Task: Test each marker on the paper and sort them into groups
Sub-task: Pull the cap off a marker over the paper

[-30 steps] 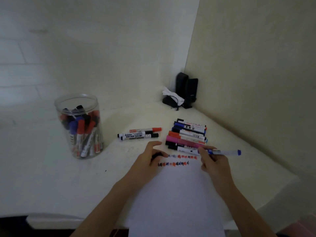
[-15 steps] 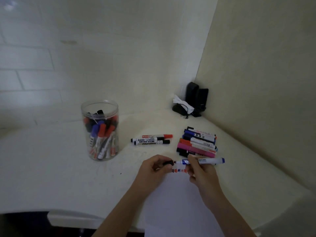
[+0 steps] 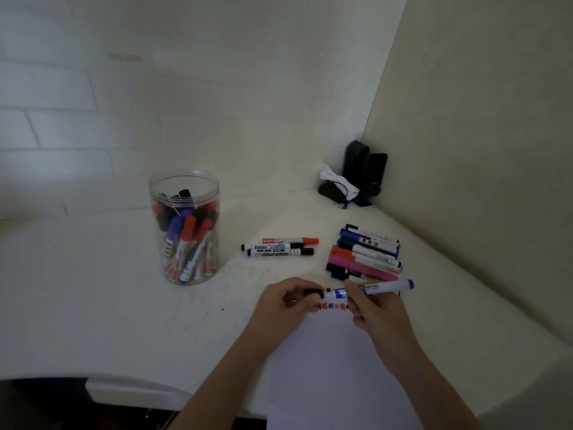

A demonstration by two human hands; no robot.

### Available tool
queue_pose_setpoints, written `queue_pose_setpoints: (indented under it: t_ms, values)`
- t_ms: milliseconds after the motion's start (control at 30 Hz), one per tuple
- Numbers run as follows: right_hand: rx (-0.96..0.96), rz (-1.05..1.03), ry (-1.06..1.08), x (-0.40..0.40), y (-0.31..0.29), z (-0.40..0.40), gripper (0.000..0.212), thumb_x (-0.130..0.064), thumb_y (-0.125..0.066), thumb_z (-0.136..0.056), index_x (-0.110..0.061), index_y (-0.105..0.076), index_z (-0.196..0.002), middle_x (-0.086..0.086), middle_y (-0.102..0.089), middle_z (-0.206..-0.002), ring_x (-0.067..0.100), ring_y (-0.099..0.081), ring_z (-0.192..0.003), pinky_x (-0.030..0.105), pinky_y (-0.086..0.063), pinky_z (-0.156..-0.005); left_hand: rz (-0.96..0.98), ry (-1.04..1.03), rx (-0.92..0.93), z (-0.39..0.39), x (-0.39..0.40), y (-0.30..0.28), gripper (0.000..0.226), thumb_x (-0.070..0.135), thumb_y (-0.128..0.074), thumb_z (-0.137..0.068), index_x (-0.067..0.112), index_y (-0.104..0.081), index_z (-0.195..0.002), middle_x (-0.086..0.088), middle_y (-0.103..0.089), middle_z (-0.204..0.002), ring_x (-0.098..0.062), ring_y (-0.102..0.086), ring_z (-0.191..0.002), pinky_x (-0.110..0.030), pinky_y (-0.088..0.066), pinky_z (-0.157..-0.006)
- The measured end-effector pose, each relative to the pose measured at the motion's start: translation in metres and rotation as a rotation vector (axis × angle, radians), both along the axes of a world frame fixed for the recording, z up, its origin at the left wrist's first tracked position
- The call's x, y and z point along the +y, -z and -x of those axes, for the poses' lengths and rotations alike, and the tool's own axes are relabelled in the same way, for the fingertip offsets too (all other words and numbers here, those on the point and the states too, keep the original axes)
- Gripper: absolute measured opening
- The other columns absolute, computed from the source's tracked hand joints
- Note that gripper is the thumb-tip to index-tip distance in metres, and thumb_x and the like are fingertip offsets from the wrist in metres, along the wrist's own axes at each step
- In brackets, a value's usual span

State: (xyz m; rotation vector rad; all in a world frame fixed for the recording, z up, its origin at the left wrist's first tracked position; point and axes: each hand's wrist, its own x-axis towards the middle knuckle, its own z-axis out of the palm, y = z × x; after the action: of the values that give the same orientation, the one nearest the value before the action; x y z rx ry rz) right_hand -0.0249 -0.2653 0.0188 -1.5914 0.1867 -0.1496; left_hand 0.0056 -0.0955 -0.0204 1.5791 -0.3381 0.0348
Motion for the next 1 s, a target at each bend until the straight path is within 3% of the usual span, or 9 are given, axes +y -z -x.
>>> queue_pose_setpoints:
  t_ms: [200, 333, 567, 733, 867, 1000]
  values:
    - [0.019, -0.067, -0.006, 0.002, 0.004, -0.001, 0.018, -0.02, -0.066, -0.089, -0.006, -0.068, -0.078, 0.005, -0.058, -0.061, 0.01, -0.051, -0.058, 0.027, -0.041, -0.059, -0.022, 0.007, -0.039, -0.003, 0.0, 0.004, 0.021, 0.005, -0.072, -0.082, 0.019, -0.074, -0.096, 0.006, -0.073, -0.087, -0.007, -0.064, -0.079, -0.017, -0.047, -0.073]
    - [0.044, -0.084, -0.03, 0.011, 0.007, -0.003, 0.022, -0.023, -0.069, -0.086, -0.001, -0.069, -0.086, 0.007, -0.06, -0.063, 0.009, -0.053, -0.056, 0.024, -0.043, -0.055, 0.02, 0.015, -0.046, -0.002, 0.0, 0.004, 0.019, 0.004, -0.071, -0.083, 0.017, -0.074, -0.096, 0.007, -0.073, -0.086, -0.005, -0.065, -0.079, -0.016, -0.048, -0.072]
    - [0.069, -0.185, -0.023, 0.023, 0.009, -0.004, 0.017, -0.017, -0.069, -0.087, -0.007, -0.062, -0.075, 0.004, -0.054, -0.058, 0.008, -0.049, -0.053, 0.018, -0.04, -0.046, 0.067, 0.003, -0.039, -0.002, 0.001, 0.006, 0.017, -0.003, -0.068, -0.083, 0.0, -0.072, -0.1, -0.005, -0.072, -0.082, -0.009, -0.068, -0.072, -0.016, -0.051, -0.069]
    - [0.12, -0.149, -0.011, 0.027, 0.003, -0.005, 0.017, -0.019, -0.069, -0.087, -0.005, -0.062, -0.083, 0.002, -0.053, -0.057, 0.007, -0.047, -0.051, 0.019, -0.037, -0.046, 0.051, -0.01, -0.046, -0.002, 0.003, 0.005, 0.017, 0.002, -0.071, -0.083, 0.006, -0.074, -0.099, -0.005, -0.073, -0.087, -0.022, -0.069, -0.081, -0.022, -0.053, -0.073]
    - [0.157, -0.166, -0.092, 0.014, -0.008, 0.006, 0.024, -0.031, -0.069, -0.087, -0.012, -0.056, -0.077, -0.002, -0.042, -0.057, 0.007, -0.036, -0.049, 0.02, -0.03, -0.045, 0.118, 0.017, 0.005, 0.002, 0.002, -0.001, 0.017, 0.005, -0.072, -0.082, 0.008, -0.073, -0.098, -0.005, -0.074, -0.089, -0.019, -0.07, -0.085, -0.023, -0.053, -0.076]
    - [0.1, -0.11, -0.023, -0.016, -0.022, 0.017, 0.019, -0.027, -0.071, -0.085, -0.008, -0.068, -0.084, 0.006, -0.057, -0.065, 0.012, -0.048, -0.055, 0.025, -0.042, -0.053, 0.16, -0.045, 0.101, 0.001, 0.003, -0.007, 0.016, 0.005, -0.073, -0.08, 0.015, -0.073, -0.092, -0.005, -0.074, -0.086, -0.017, -0.069, -0.083, -0.02, -0.052, -0.072]
